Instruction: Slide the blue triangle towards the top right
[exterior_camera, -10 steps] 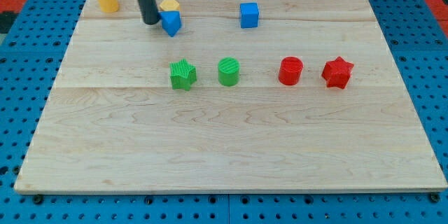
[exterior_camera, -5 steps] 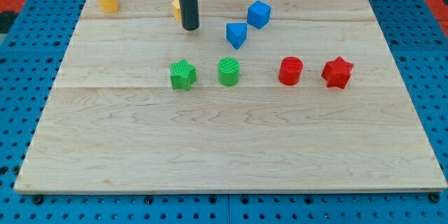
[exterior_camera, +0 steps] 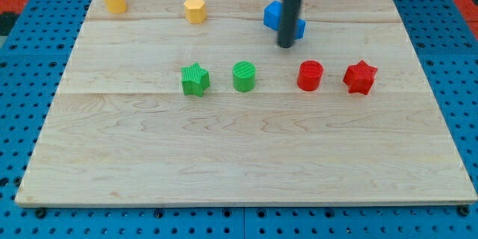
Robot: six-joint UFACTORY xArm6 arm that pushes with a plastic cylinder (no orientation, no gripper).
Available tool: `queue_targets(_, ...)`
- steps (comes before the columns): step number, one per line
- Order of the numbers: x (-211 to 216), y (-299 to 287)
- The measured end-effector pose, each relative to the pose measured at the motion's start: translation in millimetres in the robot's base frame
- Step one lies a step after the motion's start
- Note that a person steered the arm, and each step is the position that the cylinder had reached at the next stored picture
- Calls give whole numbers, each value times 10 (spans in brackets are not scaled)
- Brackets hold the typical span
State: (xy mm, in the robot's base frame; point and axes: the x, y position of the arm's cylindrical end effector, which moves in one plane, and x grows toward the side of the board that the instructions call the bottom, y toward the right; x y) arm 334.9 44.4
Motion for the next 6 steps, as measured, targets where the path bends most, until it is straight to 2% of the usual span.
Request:
queue_targets(1,-270,80)
queue_targets(2,-353,911)
queue_targets(3,-371,1306)
queue_targets(5,-506,1538)
queue_targets(6,-424,1317)
